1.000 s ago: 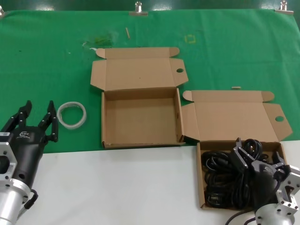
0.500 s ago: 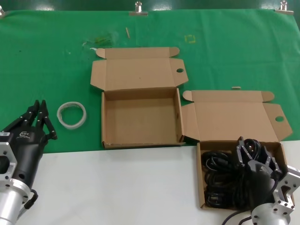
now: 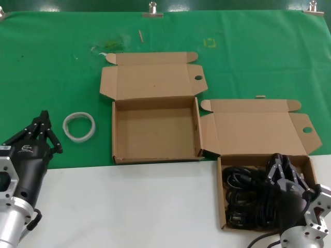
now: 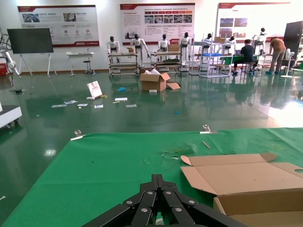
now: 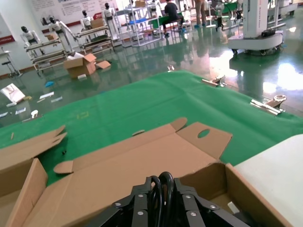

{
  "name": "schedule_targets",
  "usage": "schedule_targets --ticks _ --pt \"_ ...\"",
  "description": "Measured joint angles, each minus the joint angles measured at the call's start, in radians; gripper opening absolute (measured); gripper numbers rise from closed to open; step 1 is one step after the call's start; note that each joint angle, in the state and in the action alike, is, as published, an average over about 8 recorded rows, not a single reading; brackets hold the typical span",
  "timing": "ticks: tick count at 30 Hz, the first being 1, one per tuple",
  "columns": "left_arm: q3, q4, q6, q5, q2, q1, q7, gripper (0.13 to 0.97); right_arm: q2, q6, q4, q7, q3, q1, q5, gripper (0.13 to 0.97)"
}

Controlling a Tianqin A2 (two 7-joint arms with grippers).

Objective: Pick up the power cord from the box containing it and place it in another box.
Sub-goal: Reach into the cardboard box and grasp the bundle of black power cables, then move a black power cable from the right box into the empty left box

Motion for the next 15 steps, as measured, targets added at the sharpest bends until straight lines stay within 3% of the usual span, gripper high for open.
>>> schedule_targets --ticks 8,15 --pt "0.000 0.000 0.000 0.000 0.000 0.000 0.000 0.140 0.006 -0.023 0.065 -0.029 0.024 -0.014 0.041 0.200" --pt "0.000 0.000 0.000 0.000 0.000 0.000 0.000 0.140 0.036 -0.072 0.204 -0.179 0.043 -0.001 0.203 0.192"
